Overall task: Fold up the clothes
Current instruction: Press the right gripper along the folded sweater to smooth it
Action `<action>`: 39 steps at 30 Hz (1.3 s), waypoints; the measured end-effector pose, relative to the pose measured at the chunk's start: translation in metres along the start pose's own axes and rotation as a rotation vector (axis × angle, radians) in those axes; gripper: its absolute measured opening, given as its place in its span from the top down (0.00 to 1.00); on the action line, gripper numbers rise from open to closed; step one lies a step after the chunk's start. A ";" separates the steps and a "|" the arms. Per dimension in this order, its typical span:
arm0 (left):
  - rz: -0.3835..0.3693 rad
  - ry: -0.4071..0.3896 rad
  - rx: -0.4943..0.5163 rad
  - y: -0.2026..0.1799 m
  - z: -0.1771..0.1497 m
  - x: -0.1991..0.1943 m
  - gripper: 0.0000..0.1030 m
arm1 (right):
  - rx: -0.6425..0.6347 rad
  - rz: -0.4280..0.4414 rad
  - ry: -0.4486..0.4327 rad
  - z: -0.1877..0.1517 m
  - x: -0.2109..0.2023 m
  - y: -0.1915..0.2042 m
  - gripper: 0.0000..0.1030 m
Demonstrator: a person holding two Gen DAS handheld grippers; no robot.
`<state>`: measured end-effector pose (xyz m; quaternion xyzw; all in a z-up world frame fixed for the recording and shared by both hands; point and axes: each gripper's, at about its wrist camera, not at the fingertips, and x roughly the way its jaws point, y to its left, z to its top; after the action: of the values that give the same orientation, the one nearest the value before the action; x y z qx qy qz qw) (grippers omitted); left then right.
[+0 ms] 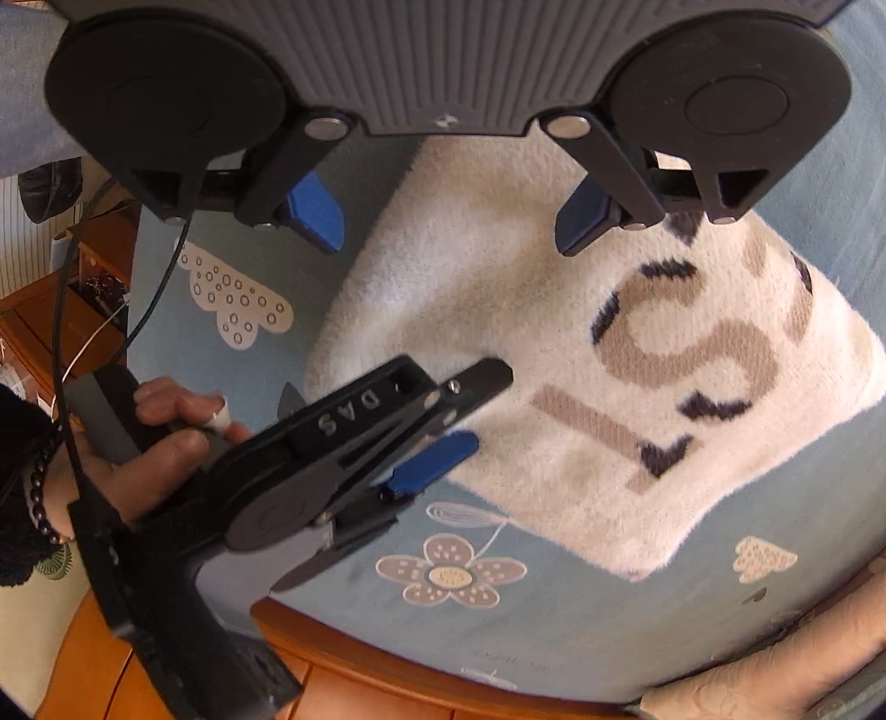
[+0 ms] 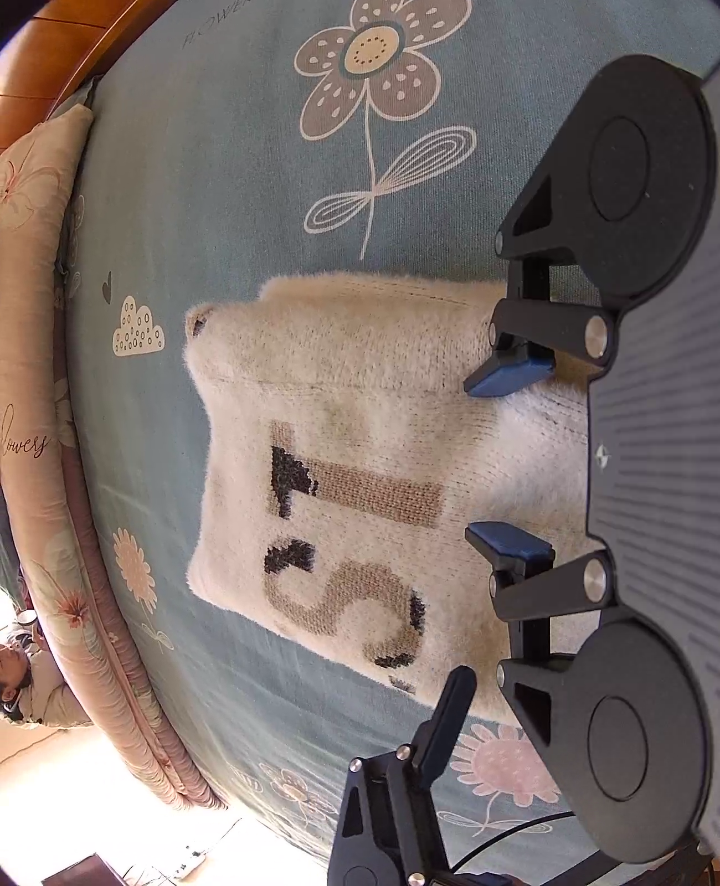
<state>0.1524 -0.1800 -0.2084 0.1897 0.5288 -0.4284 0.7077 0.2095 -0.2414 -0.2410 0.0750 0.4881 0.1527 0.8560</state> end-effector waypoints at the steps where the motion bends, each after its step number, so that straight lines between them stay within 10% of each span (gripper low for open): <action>1: 0.008 0.021 -0.010 0.001 -0.005 0.006 0.21 | -0.004 0.000 0.001 0.000 0.001 0.002 0.35; 25: 0.000 0.023 -0.088 -0.018 -0.041 -0.004 0.21 | -0.107 -0.179 0.035 -0.022 -0.030 0.025 0.26; 32: -0.012 0.069 -0.138 -0.028 -0.067 -0.014 0.21 | -0.156 -0.018 -0.006 -0.027 -0.053 0.056 0.26; 39: 0.011 0.094 -0.154 -0.032 -0.076 -0.010 0.21 | -0.135 -0.053 0.101 -0.050 -0.016 0.038 0.29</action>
<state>0.0817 -0.1393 -0.2217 0.1577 0.5917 -0.3733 0.6969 0.1515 -0.2122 -0.2429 -0.0037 0.5210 0.1663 0.8372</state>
